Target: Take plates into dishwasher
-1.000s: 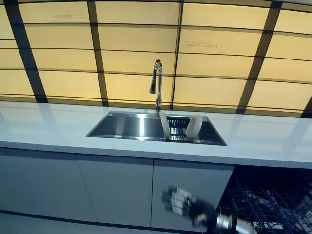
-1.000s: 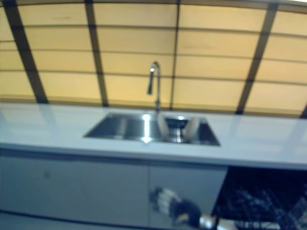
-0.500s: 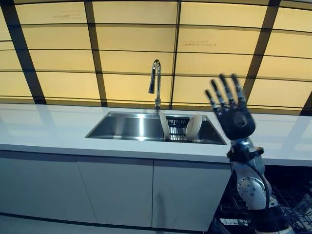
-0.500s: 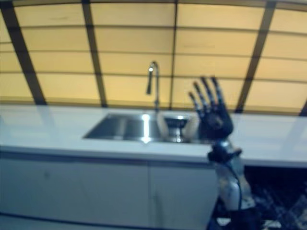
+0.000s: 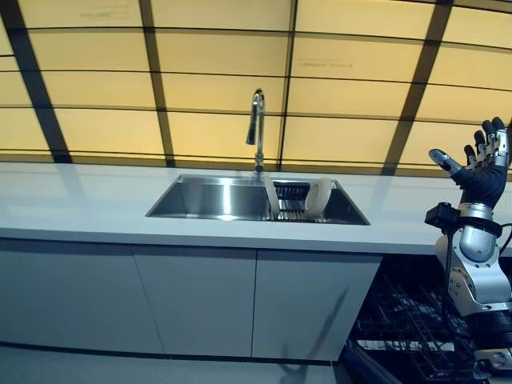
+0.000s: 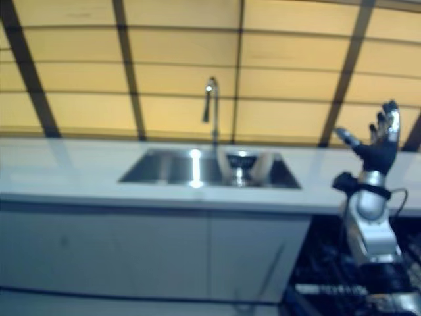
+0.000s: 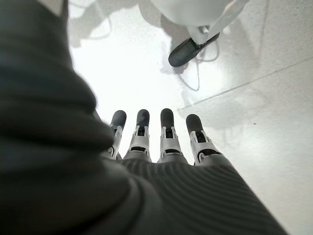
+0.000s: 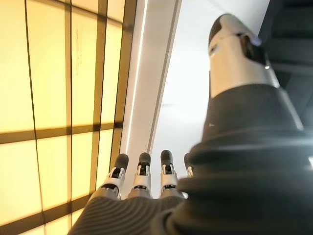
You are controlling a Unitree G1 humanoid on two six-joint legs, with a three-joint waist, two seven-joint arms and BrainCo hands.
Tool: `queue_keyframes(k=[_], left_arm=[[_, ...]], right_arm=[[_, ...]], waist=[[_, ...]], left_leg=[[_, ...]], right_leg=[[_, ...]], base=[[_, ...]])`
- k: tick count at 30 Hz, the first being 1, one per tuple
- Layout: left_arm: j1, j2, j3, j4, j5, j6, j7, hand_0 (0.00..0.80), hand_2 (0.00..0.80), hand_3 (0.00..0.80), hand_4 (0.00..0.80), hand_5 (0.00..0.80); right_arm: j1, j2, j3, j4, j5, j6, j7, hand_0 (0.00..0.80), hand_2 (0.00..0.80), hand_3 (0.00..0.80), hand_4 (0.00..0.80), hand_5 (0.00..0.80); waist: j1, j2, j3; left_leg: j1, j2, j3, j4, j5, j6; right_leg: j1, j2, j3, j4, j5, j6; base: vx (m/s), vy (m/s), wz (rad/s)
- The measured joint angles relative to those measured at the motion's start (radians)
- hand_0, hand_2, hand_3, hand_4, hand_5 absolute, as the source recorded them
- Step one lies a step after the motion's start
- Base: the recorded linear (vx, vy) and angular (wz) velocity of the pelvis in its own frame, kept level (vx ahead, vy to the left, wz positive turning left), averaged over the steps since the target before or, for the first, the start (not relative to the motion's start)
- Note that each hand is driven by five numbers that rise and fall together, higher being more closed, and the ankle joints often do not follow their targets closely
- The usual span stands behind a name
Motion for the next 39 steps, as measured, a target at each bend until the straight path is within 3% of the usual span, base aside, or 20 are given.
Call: queue_keyframes(k=[8, 9, 11, 14, 16, 18, 19, 20, 21, 24, 25, 26, 27, 28, 31, 32, 33, 34, 37, 39], left_arm=[[0.006, -0.002, 0.01, 0.023, 0.004, 0.017, -0.008, 0.0, 0.0, 0.0, 0.0, 0.0], [0.002, -0.01, 0.01, 0.038, 0.011, 0.014, -0.005, 0.0, 0.0, 0.0, 0.0, 0.0], [-0.007, -0.016, 0.01, 0.044, 0.033, 0.005, -0.004, 0.0, 0.0, 0.0, 0.0, 0.0], [-0.01, -0.014, 0.01, 0.069, 0.041, -0.014, -0.004, 0.0, 0.0, 0.0, 0.0, 0.0], [-0.016, -0.022, 0.011, 0.07, 0.04, -0.027, -0.002, 0.0, 0.0, 0.0, 0.0, 0.0], [-0.018, -0.042, 0.029, 0.067, 0.04, -0.038, -0.001, 0.0, 0.0, 0.0, 0.0, 0.0], [-0.014, -0.045, 0.03, 0.066, 0.041, -0.041, -0.002, 0.0, 0.0, 0.0, 0.0, 0.0], [-0.007, -0.053, 0.03, 0.071, 0.041, -0.041, -0.006, 0.0, 0.0, 0.0, 0.0, 0.0], [-0.004, -0.053, 0.031, 0.074, 0.04, -0.046, -0.006, 0.0, 0.0, 0.0, 0.0, 0.0], [0.005, -0.067, 0.055, 0.086, 0.04, -0.064, -0.003, 0.0, 0.0, 0.0, 0.0, 0.0], [-0.007, -0.068, 0.056, 0.09, 0.04, -0.072, -0.003, 0.0, 0.0, 0.0, 0.0, 0.0], [-0.005, -0.068, 0.062, 0.087, 0.033, -0.078, 0.008, 0.0, 0.0, 0.0, 0.0, 0.0], [0.005, -0.068, 0.071, 0.074, 0.029, -0.086, 0.011, 0.0, 0.0, 0.0, 0.0, 0.0], [0.012, -0.067, 0.069, 0.06, 0.029, -0.086, 0.011, 0.0, 0.0, 0.0, 0.0, 0.0], [0.02, -0.064, 0.07, 0.031, 0.029, -0.086, 0.01, 0.0, 0.0, 0.0, 0.0, 0.0], [0.026, -0.071, 0.07, 0.028, 0.03, -0.085, 0.011, 0.0, 0.0, 0.0, 0.0, 0.0], [0.023, -0.085, 0.068, 0.026, 0.031, -0.085, 0.008, 0.0, 0.0, 0.0, 0.0, 0.0], [0.006, -0.078, 0.067, 0.009, 0.03, -0.082, 0.016, 0.0, 0.0, 0.0, 0.0, 0.0], [0.028, -0.071, 0.055, -0.005, 0.021, -0.085, 0.022, 0.0, 0.0, 0.0, 0.0, 0.0], [0.036, -0.075, 0.058, 0.003, 0.019, -0.088, 0.029, 0.0, 0.0, 0.0, 0.0, 0.0]], right_arm=[[-0.014, -0.037, 0.005, 0.005, -0.013, 0.049, -0.013, 0.0, 0.0, 0.0, 0.0, 0.0], [-0.017, -0.037, 0.008, 0.004, -0.013, 0.055, -0.01, 0.0, 0.0, 0.0, 0.0, 0.0], [-0.021, -0.039, 0.008, -0.004, -0.012, 0.064, -0.008, 0.0, 0.0, 0.0, 0.0, 0.0], [-0.028, -0.04, 0.0, -0.01, -0.013, 0.064, -0.012, 0.0, 0.0, 0.0, 0.0, 0.0], [-0.037, -0.04, -0.003, -0.007, -0.013, 0.065, -0.011, 0.0, 0.0, 0.0, 0.0, 0.0], [-0.051, -0.04, 0.008, -0.018, -0.013, 0.094, -0.006, 0.0, 0.0, 0.0, 0.0, 0.0], [-0.05, -0.04, 0.01, -0.021, -0.013, 0.101, -0.004, 0.0, 0.0, 0.0, 0.0, 0.0], [-0.05, -0.043, 0.017, -0.031, -0.017, 0.115, -0.004, 0.0, 0.0, 0.0, 0.0, 0.0], [-0.05, -0.044, 0.024, -0.042, -0.035, 0.119, -0.004, 0.0, 0.0, 0.0, 0.0, 0.0], [-0.057, -0.043, 0.09, -0.052, -0.044, 0.134, 0.014, 0.0, 0.0, 0.0, 0.0, 0.0], [-0.066, -0.041, 0.083, -0.047, -0.044, 0.134, 0.013, 0.0, 0.0, 0.0, 0.0, 0.0], [-0.066, -0.038, 0.083, -0.047, -0.044, 0.135, 0.013, 0.0, 0.0, 0.0, 0.0, 0.0], [-0.064, -0.029, 0.088, -0.049, -0.044, 0.135, 0.013, 0.0, 0.0, 0.0, 0.0, 0.0], [-0.064, -0.023, 0.095, -0.048, -0.044, 0.135, 0.009, 0.0, 0.0, 0.0, 0.0, 0.0], [-0.064, -0.013, 0.139, -0.048, -0.054, 0.14, 0.006, 0.0, 0.0, 0.0, 0.0, 0.0], [-0.065, -0.008, 0.165, -0.043, -0.063, 0.143, 0.004, 0.0, 0.0, 0.0, 0.0, 0.0], [-0.09, -0.024, 0.181, -0.032, -0.068, 0.149, 0.001, 0.0, 0.0, 0.0, 0.0, 0.0], [-0.097, -0.028, 0.174, -0.022, -0.078, 0.155, -0.012, 0.0, 0.0, 0.0, 0.0, 0.0], [-0.093, -0.008, 0.218, 0.019, -0.078, 0.18, -0.016, 0.0, 0.0, 0.0, 0.0, 0.0], [-0.1, -0.007, 0.218, 0.02, -0.077, 0.182, -0.006, 0.0, 0.0, 0.0, 0.0, 0.0]], waist=[[-0.023, -0.001, 0.001], [-0.031, 0.02, 0.017], [-0.05, 0.057, 0.044], [-0.075, 0.024, 0.052], [-0.083, -0.008, 0.052], [-0.062, 0.017, 0.047], [-0.069, 0.034, 0.038], [-0.097, 0.074, 0.017], [-0.112, 0.094, 0.007], [-0.082, 0.07, -0.009], [-0.064, 0.055, -0.006], [-0.05, 0.036, -0.005], [-0.035, 0.03, -0.005], [-0.026, 0.022, -0.001], [-0.004, 0.007, -0.003], [0.005, 0.017, -0.01], [0.024, 0.068, 0.001], [0.021, 0.056, 0.013], [0.06, 0.022, 0.016], [0.112, 0.023, 0.021]], left_leg=[[-0.006, 0.013, -0.054, -0.009, 0.005, 0.007], [0.012, 0.027, -0.103, -0.022, 0.01, 0.012], [0.019, 0.084, -0.111, -0.01, -0.007, -0.004], [0.042, 0.074, -0.154, -0.024, -0.028, -0.029], [0.063, 0.043, -0.171, 0.031, -0.062, -0.055], [0.017, -0.001, -0.089, 0.364, -0.245, -0.031], [0.03, 0.003, -0.088, 0.366, -0.261, -0.033], [0.07, 0.042, -0.092, 0.288, -0.302, -0.019], [0.108, 0.077, -0.087, 0.238, -0.33, -0.044], [0.026, 0.091, -0.04, 0.433, -0.308, -0.082], [-0.052, 0.084, -0.037, 0.593, -0.303, -0.105], [-0.114, 0.076, -0.025, 0.701, -0.256, -0.157], [-0.159, 0.07, -0.035, 0.793, -0.184, -0.165], [-0.192, 0.065, -0.034, 0.841, -0.165, -0.14], [-0.212, 0.04, 0.032, 0.695, -0.157, -0.106], [-0.205, 0.044, 0.045, 0.517, -0.139, -0.084], [-0.201, 0.105, 0.036, 0.353, -0.122, -0.1], [-0.212, 0.12, 0.001, 0.173, -0.097, -0.107], [-0.205, 0.072, -0.041, -0.028, -0.046, -0.082], [-0.221, 0.06, -0.031, -0.024, -0.01, -0.08]], right_leg=[[0.037, 0.046, 0.046, -0.055, 0.03, 0.059], [-0.012, 0.063, 0.047, 0.05, 0.002, 0.084], [-0.056, 0.139, 0.047, -0.018, 0.003, 0.086], [-0.081, 0.128, 0.043, -0.116, 0.022, 0.094], [-0.095, 0.104, 0.023, -0.075, 0.06, 0.042], [-0.084, 0.111, -0.004, -0.089, 0.062, 0.035], [-0.082, 0.12, -0.019, -0.089, 0.062, 0.034], [-0.084, 0.161, -0.049, -0.079, 0.063, 0.012], [-0.09, 0.19, -0.06, -0.058, 0.065, -0.036], [-0.059, 0.21, -0.068, -0.092, 0.077, -0.103], [-0.08, 0.193, -0.057, 0.002, 0.034, -0.13], [-0.074, 0.188, -0.052, -0.011, 0.062, -0.215], [-0.042, 0.181, -0.052, -0.047, 0.062, -0.216], [-0.015, 0.179, -0.05, -0.08, 0.062, -0.215], [0.038, 0.167, -0.049, -0.185, 0.06, -0.197], [0.072, 0.182, -0.046, -0.235, 0.038, -0.14], [0.013, 0.215, -0.025, -0.022, 0.006, -0.201], [0.025, 0.217, 0.04, 0.068, -0.119, -0.207], [0.092, 0.254, 0.136, -0.052, -0.05, -0.227], [0.156, 0.274, 0.171, -0.15, -0.018, -0.241]], base=[[0.289, -0.109, 0.1], [0.367, -0.165, -0.02], [0.366, -0.187, 0.03], [0.319, -0.232, 0.31], [0.338, -0.285, 0.26], [0.348, -0.267, -0.21], [0.301, -0.256, 0.09], [0.267, -0.263, 0.42], [0.228, -0.245, 0.33], [0.274, -0.33, -0.19], [0.209, -0.248, -0.44], [0.211, -0.167, -0.2], [0.222, -0.111, -0.04], [0.248, -0.072, 0.08], [0.311, 0.029, -0.07], [0.335, 0.09, -0.28], [0.447, 0.095, 0.01], [0.419, 0.072, 0.19], [0.347, 0.092, -0.18], [0.341, 0.158, -0.73]])
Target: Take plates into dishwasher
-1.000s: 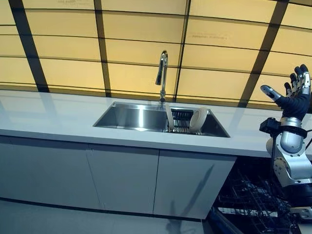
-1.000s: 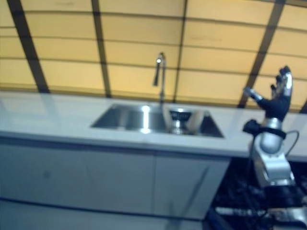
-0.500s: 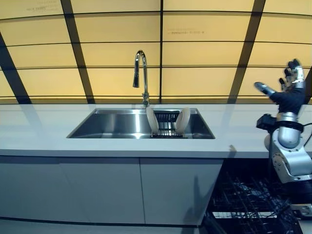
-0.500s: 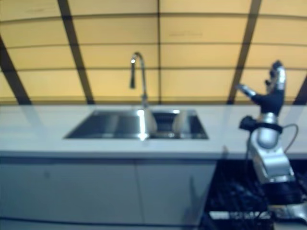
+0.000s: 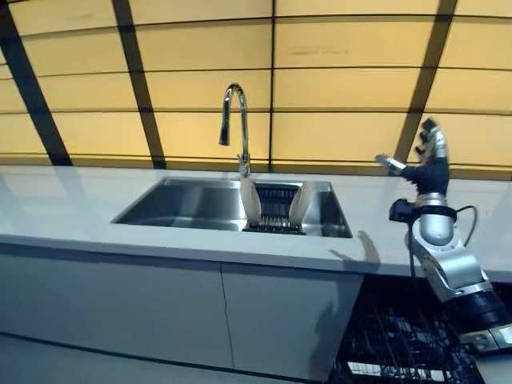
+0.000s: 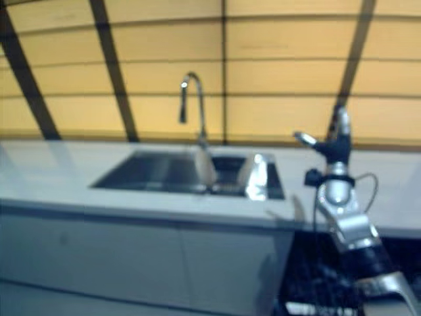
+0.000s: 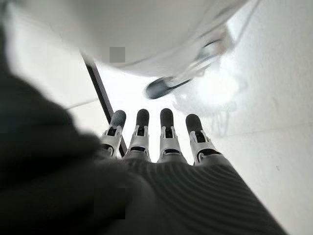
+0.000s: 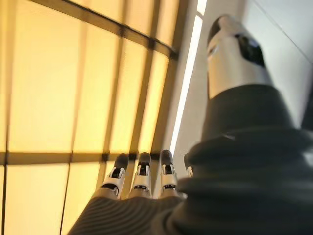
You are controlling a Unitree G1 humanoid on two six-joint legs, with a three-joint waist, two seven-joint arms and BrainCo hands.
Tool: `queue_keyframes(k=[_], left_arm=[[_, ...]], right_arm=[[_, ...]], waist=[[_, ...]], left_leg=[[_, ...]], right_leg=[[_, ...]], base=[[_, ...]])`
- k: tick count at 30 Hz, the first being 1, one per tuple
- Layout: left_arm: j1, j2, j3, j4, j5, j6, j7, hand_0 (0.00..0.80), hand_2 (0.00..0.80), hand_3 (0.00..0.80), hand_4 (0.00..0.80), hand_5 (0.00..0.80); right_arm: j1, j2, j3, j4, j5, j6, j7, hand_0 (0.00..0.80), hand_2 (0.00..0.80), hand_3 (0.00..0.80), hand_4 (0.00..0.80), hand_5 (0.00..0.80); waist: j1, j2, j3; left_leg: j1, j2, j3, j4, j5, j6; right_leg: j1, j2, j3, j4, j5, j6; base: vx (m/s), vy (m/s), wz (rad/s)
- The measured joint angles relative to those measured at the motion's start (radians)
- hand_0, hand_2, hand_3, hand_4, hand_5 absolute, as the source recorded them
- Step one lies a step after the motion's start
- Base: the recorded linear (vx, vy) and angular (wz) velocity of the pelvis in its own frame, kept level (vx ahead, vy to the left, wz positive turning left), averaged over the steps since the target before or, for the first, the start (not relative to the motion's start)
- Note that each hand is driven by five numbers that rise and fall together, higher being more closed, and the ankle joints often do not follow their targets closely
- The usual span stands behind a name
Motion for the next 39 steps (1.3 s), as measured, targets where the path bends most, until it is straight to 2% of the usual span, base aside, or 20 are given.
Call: queue_keyframes(k=[4, 6, 7, 8, 9, 11, 13, 14, 17, 19, 21, 22, 25, 27, 29, 30, 32, 34, 37, 39], left_arm=[[0.018, 0.003, 0.019, 0.029, -0.011, -0.005, 0.012, 0.0, 0.0, 0.0, 0.0, 0.0], [0.017, 0.004, 0.018, 0.029, -0.014, -0.005, 0.012, 0.0, 0.0, 0.0, 0.0, 0.0], [0.016, 0.007, 0.018, 0.029, -0.017, -0.004, 0.011, 0.0, 0.0, 0.0, 0.0, 0.0], [0.015, 0.007, 0.018, 0.023, -0.018, 0.0, 0.011, 0.0, 0.0, 0.0, 0.0, 0.0], [0.016, 0.008, 0.018, 0.015, -0.018, 0.001, 0.011, 0.0, 0.0, 0.0, 0.0, 0.0], [-0.006, 0.025, 0.01, 0.011, -0.018, 0.003, 0.01, 0.0, 0.0, 0.0, 0.0, 0.0], [-0.038, 0.03, -0.011, 0.013, -0.018, 0.003, 0.008, 0.0, 0.0, 0.0, 0.0, 0.0], [-0.05, 0.031, -0.017, 0.016, -0.018, 0.003, 0.007, 0.0, 0.0, 0.0, 0.0, 0.0], [-0.053, 0.048, -0.063, 0.027, -0.019, 0.003, 0.002, 0.0, 0.0, 0.0, 0.0, 0.0], [-0.05, 0.049, -0.076, 0.028, -0.02, 0.004, 0.0, 0.0, 0.0, 0.0, 0.0, 0.0], [-0.05, 0.051, -0.08, 0.018, -0.02, 0.011, 0.0, 0.0, 0.0, 0.0, 0.0, 0.0], [-0.051, 0.059, -0.079, 0.009, -0.02, 0.014, 0.0, 0.0, 0.0, 0.0, 0.0, 0.0], [-0.05, 0.072, -0.074, 0.005, -0.02, 0.026, -0.001, 0.0, 0.0, 0.0, 0.0, 0.0], [-0.046, 0.082, -0.07, 0.004, -0.019, 0.044, -0.001, 0.0, 0.0, 0.0, 0.0, 0.0], [-0.042, 0.081, -0.055, 0.007, -0.019, 0.051, -0.001, 0.0, 0.0, 0.0, 0.0, 0.0], [-0.038, 0.081, -0.039, 0.007, -0.019, 0.05, -0.001, 0.0, 0.0, 0.0, 0.0, 0.0], [-0.026, 0.085, -0.036, 0.007, -0.018, 0.05, 0.0, 0.0, 0.0, 0.0, 0.0, 0.0], [-0.007, 0.08, -0.028, 0.007, -0.018, 0.05, 0.001, 0.0, 0.0, 0.0, 0.0, 0.0], [0.012, 0.068, -0.02, 0.001, -0.018, 0.05, -0.001, 0.0, 0.0, 0.0, 0.0, 0.0], [0.016, 0.061, -0.005, -0.003, -0.018, 0.05, -0.003, 0.0, 0.0, 0.0, 0.0, 0.0]], right_arm=[[0.0, -0.005, -0.024, 0.0, 0.019, -0.001, 0.037, 0.0, 0.0, 0.0, 0.0, 0.0], [0.001, -0.027, -0.04, 0.0, 0.027, -0.001, 0.04, 0.0, 0.0, 0.0, 0.0, 0.0], [0.001, -0.029, -0.042, 0.0, 0.027, -0.002, 0.04, 0.0, 0.0, 0.0, 0.0, 0.0], [0.001, -0.031, -0.045, -0.001, 0.027, -0.001, 0.041, 0.0, 0.0, 0.0, 0.0, 0.0], [0.006, -0.033, -0.052, -0.003, 0.026, -0.001, 0.041, 0.0, 0.0, 0.0, 0.0, 0.0], [0.055, -0.024, -0.072, -0.017, 0.027, 0.003, 0.04, 0.0, 0.0, 0.0, 0.0, 0.0], [0.072, -0.024, -0.076, -0.017, 0.028, 0.002, 0.04, 0.0, 0.0, 0.0, 0.0, 0.0], [0.088, -0.018, -0.084, -0.016, 0.029, 0.001, 0.042, 0.0, 0.0, 0.0, 0.0, 0.0], [0.116, -0.007, -0.099, -0.019, 0.03, -0.004, 0.05, 0.0, 0.0, 0.0, 0.0, 0.0], [0.119, -0.006, -0.11, -0.023, 0.029, -0.011, 0.055, 0.0, 0.0, 0.0, 0.0, 0.0], [0.12, -0.008, -0.11, -0.022, 0.029, -0.013, 0.056, 0.0, 0.0, 0.0, 0.0, 0.0], [0.12, -0.008, -0.11, -0.022, 0.028, -0.013, 0.056, 0.0, 0.0, 0.0, 0.0, 0.0], [0.118, -0.008, -0.107, -0.021, 0.029, -0.012, 0.056, 0.0, 0.0, 0.0, 0.0, 0.0], [0.117, -0.009, -0.106, -0.019, 0.029, -0.012, 0.058, 0.0, 0.0, 0.0, 0.0, 0.0], [0.117, -0.009, -0.106, -0.017, 0.029, -0.011, 0.058, 0.0, 0.0, 0.0, 0.0, 0.0], [0.118, -0.009, -0.106, -0.016, 0.03, -0.011, 0.058, 0.0, 0.0, 0.0, 0.0, 0.0], [0.118, -0.01, -0.106, -0.016, 0.03, -0.009, 0.056, 0.0, 0.0, 0.0, 0.0, 0.0], [0.124, -0.014, -0.107, -0.003, 0.033, 0.001, 0.057, 0.0, 0.0, 0.0, 0.0, 0.0], [0.13, -0.018, -0.108, 0.006, 0.037, 0.023, 0.07, 0.0, 0.0, 0.0, 0.0, 0.0], [0.13, -0.019, -0.106, 0.006, 0.038, 0.045, 0.083, 0.0, 0.0, 0.0, 0.0, 0.0]], waist=[[-0.011, 0.008, -0.008], [-0.016, 0.023, -0.019], [-0.019, 0.017, -0.025], [-0.022, 0.018, -0.036], [-0.023, 0.021, -0.039], [-0.026, -0.012, -0.037], [-0.03, -0.013, -0.036], [-0.031, -0.004, -0.032], [-0.034, 0.002, -0.027], [-0.037, 0.013, -0.02], [-0.045, 0.032, -0.011], [-0.052, 0.032, -0.011], [-0.061, 0.025, -0.013], [-0.063, 0.014, -0.011], [-0.071, 0.009, -0.011], [-0.079, -0.003, -0.007], [-0.095, -0.027, -0.016], [-0.119, -0.052, -0.02], [-0.113, -0.045, -0.03], [-0.114, -0.045, -0.03]], left_leg=[[-0.001, 0.02, 0.023, 0.039, 0.012, 0.003], [0.001, 0.036, 0.055, 0.041, 0.027, 0.011], [0.005, 0.025, 0.076, 0.038, 0.05, 0.019], [0.021, 0.007, 0.088, 0.024, 0.094, 0.038], [0.037, -0.007, 0.092, 0.009, 0.167, 0.084], [0.061, -0.055, 0.089, 0.004, 0.144, 0.112], [0.074, -0.073, 0.08, 0.004, 0.114, 0.129], [0.088, -0.069, 0.076, 0.003, 0.103, 0.137], [0.144, -0.075, 0.095, 0.005, 0.053, 0.166], [0.168, -0.084, 0.104, 0.017, 0.011, 0.193], [0.198, -0.087, 0.107, 0.007, 0.005, 0.203], [0.205, -0.087, 0.107, 0.004, 0.005, 0.2], [0.213, -0.088, 0.106, 0.004, -0.001, 0.197], [0.213, -0.088, 0.106, 0.003, -0.006, 0.192], [0.218, -0.086, 0.099, 0.003, -0.013, 0.183], [0.232, -0.089, 0.091, 0.001, -0.023, 0.178], [0.233, -0.101, 0.062, -0.003, -0.026, 0.166], [0.249, -0.103, 0.019, -0.003, -0.032, 0.133], [0.262, -0.063, 0.017, -0.001, -0.043, 0.09], [0.263, -0.048, 0.015, -0.001, -0.048, 0.076]], right_leg=[[0.112, -0.005, 0.005, -0.104, 0.003, 0.01], [0.141, -0.022, 0.026, -0.122, -0.012, 0.047], [0.146, -0.041, 0.03, -0.121, -0.026, 0.063], [0.149, -0.06, 0.022, -0.119, -0.042, 0.087], [0.163, -0.074, 0.018, -0.118, -0.058, 0.113], [0.166, -0.122, -0.021, -0.081, -0.075, 0.159], [0.136, -0.138, -0.044, 0.001, -0.086, 0.195], [0.095, -0.138, -0.065, 0.108, -0.098, 0.214], [-0.04, -0.18, -0.124, 0.465, -0.089, 0.228], [-0.12, -0.249, -0.159, 0.619, -0.083, 0.227], [-0.172, -0.304, -0.173, 0.641, -0.086, 0.231], [-0.184, -0.313, -0.178, 0.565, -0.089, 0.235], [-0.188, -0.308, -0.209, 0.383, -0.079, 0.251], [-0.189, -0.285, -0.223, 0.205, -0.042, 0.282], [-0.19, -0.252, -0.203, 0.066, 0.009, 0.308], [-0.189, -0.234, -0.194, -0.007, 0.062, 0.307], [-0.188, -0.229, -0.191, -0.055, 0.093, 0.318], [-0.152, -0.215, -0.169, -0.081, 0.187, 0.282], [-0.122, -0.167, -0.16, -0.128, 0.212, 0.244], [-0.117, -0.149, -0.165, -0.127, 0.204, 0.227]], base=[[0.345, 0.246, -0.34], [0.322, 0.297, -0.28], [0.311, 0.271, -0.24], [0.273, 0.231, -0.19], [0.264, 0.231, -0.1], [0.231, 0.225, 0.11], [0.281, 0.31, 0.14], [0.278, 0.332, 0.06], [0.273, 0.362, -0.16], [0.225, 0.217, -0.22], [0.223, 0.071, -0.02], [0.222, -0.038, 0.06], [0.152, -0.073, 0.02], [0.134, -0.074, -0.05], [0.131, -0.097, 0.06], [0.152, -0.147, 0.25], [0.111, -0.126, 0.38], [0.074, -0.172, 0.54], [0.084, -0.148, 0.1], [0.068, -0.094, -0.02]])
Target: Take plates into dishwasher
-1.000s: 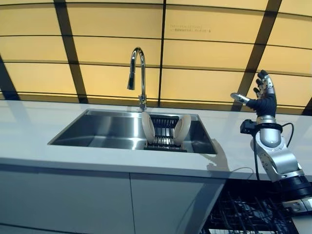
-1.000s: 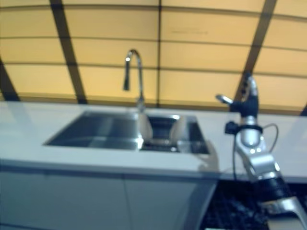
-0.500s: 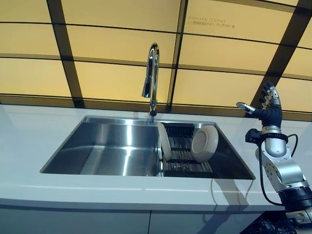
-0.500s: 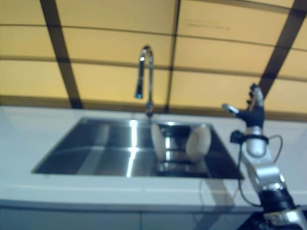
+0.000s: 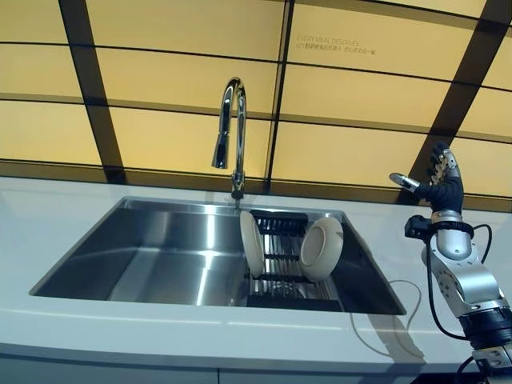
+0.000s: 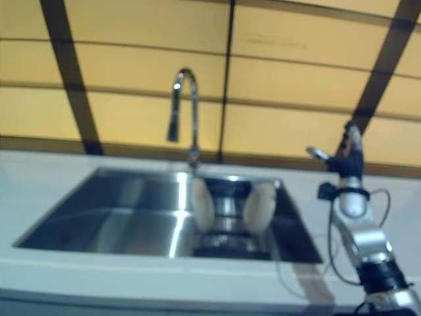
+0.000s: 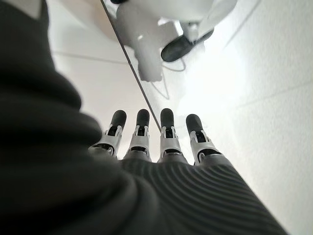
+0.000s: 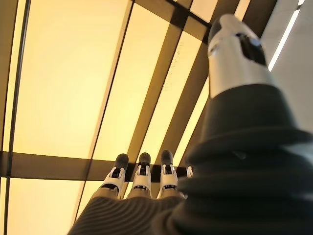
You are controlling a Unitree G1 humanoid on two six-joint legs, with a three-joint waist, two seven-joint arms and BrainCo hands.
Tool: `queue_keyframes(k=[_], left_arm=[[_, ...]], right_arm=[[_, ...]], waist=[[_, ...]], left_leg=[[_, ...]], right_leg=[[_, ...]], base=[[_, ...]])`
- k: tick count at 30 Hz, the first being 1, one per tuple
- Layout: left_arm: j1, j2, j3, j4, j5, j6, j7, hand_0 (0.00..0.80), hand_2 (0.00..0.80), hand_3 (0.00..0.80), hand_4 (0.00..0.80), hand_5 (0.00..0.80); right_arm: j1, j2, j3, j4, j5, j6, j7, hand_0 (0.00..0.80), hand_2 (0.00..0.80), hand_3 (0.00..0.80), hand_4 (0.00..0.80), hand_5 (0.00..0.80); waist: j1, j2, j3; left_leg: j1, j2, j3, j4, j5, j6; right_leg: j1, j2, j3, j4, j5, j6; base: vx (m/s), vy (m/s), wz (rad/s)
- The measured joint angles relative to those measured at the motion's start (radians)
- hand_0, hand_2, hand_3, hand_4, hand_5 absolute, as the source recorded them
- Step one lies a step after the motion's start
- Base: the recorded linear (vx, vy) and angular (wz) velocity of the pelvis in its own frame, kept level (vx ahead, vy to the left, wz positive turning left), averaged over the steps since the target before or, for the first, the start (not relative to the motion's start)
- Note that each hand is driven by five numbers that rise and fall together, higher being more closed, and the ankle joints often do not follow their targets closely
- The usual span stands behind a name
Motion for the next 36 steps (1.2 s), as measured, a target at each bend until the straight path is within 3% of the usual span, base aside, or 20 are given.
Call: queue_keyframes(k=[3, 10, 27, 36], left_arm=[[-0.003, -0.014, 0.001, -0.013, 0.0, -0.005, -0.005, 0.0, 0.0, 0.0, 0.0, 0.0], [-0.011, -0.04, 0.004, -0.025, 0.0, -0.009, -0.003, 0.0, 0.0, 0.0, 0.0, 0.0], [0.009, -0.039, 0.004, -0.032, 0.0, -0.008, 0.004, 0.0, 0.0, 0.0, 0.0, 0.0], [0.01, -0.038, 0.003, -0.034, -0.002, -0.008, 0.006, 0.0, 0.0, 0.0, 0.0, 0.0]], right_arm=[[-0.001, 0.0, 0.001, 0.002, 0.019, 0.047, 0.039, 0.0, 0.0, 0.0, 0.0, 0.0], [-0.001, 0.002, 0.008, 0.006, 0.07, 0.122, 0.088, 0.0, 0.0, 0.0, 0.0, 0.0], [0.006, 0.082, 0.133, 0.001, 0.317, 0.315, 0.206, 0.0, 0.0, 0.0, 0.0, 0.0], [0.027, 0.118, 0.175, -0.004, 0.354, 0.35, 0.192, 0.0, 0.0, 0.0, 0.0, 0.0]], waist=[[0.0, 0.003, -0.001], [-0.001, 0.027, 0.009], [0.0, 0.031, 0.007], [0.001, 0.029, 0.006]], left_leg=[[0.002, 0.024, 0.0, 0.004, -0.005, -0.021], [0.02, 0.027, 0.001, -0.001, -0.01, -0.024], [0.02, 0.03, 0.002, 0.0, -0.011, -0.026], [0.02, 0.03, 0.003, -0.001, -0.011, -0.026]], right_leg=[[0.004, 0.028, -0.006, 0.004, -0.005, -0.02], [0.024, 0.031, -0.006, 0.002, -0.017, -0.038], [0.024, 0.03, -0.007, 0.002, -0.016, -0.042], [0.024, 0.03, -0.006, 0.003, -0.016, -0.042]], base=[[0.068, -0.107, -0.01], [0.029, -0.067, 0.01], [0.002, -0.005, 0.0], [0.0, 0.0, 0.0]])
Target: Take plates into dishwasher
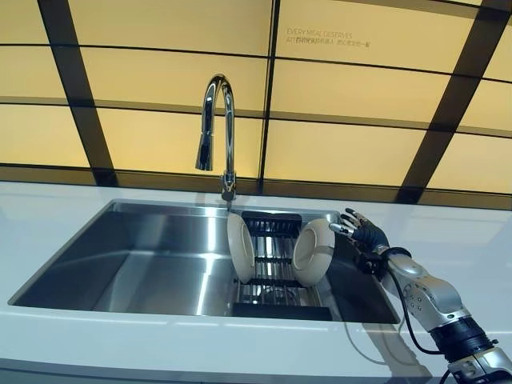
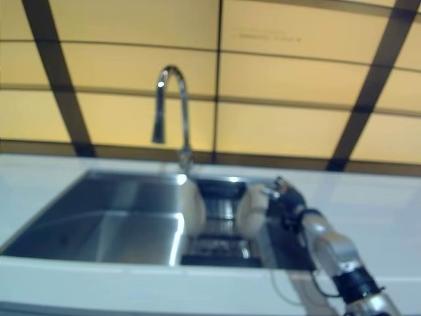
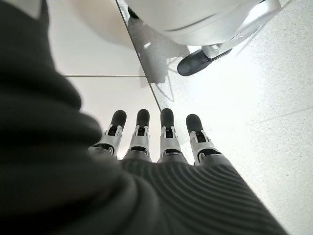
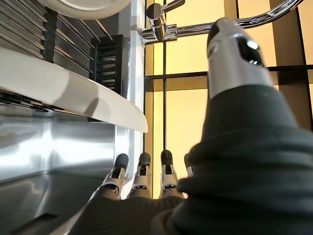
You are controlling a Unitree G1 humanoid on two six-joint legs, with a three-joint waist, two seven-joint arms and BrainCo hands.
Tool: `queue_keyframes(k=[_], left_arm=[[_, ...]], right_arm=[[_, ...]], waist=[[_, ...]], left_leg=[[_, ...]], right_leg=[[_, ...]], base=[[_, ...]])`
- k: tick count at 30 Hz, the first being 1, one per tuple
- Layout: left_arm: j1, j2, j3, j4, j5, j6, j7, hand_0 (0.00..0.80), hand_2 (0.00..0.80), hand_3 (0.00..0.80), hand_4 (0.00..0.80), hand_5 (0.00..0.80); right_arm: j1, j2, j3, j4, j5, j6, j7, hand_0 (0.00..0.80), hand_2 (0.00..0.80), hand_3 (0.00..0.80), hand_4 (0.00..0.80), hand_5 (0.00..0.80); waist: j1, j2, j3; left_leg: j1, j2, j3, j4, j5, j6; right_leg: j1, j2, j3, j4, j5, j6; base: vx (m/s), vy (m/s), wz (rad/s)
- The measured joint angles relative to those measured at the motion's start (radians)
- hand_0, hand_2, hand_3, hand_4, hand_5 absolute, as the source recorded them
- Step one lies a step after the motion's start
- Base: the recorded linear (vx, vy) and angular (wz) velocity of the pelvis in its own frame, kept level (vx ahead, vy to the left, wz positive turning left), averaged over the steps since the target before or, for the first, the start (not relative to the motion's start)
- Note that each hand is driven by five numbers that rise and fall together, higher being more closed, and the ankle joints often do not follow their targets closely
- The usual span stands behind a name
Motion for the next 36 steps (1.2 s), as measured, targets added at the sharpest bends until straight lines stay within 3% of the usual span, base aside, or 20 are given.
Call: queue_keyframes(k=[21, 36], left_arm=[[0.009, 0.0, -0.004, 0.0, -0.002, 0.0, 0.011, 0.0, 0.0, 0.0, 0.0, 0.0], [0.008, -0.002, -0.008, -0.021, -0.003, 0.001, 0.012, 0.0, 0.0, 0.0, 0.0, 0.0]], right_arm=[[0.011, 0.049, 0.026, 0.006, -0.024, -0.005, -0.133, 0.0, 0.0, 0.0, 0.0, 0.0], [0.011, 0.078, 0.026, 0.066, -0.044, -0.005, -0.149, 0.0, 0.0, 0.0, 0.0, 0.0]], waist=[[0.003, 0.004, 0.002], [0.025, 0.009, 0.006]], left_leg=[[0.004, -0.003, -0.003, 0.0, 0.001, 0.002], [0.005, -0.003, -0.003, 0.0, 0.001, 0.002]], right_leg=[[0.007, -0.003, -0.002, -0.002, 0.001, -0.002], [0.007, -0.003, -0.002, -0.002, 0.001, -0.003]], base=[[0.0, 0.0, 0.0], [0.0, 0.0, 0.0]])
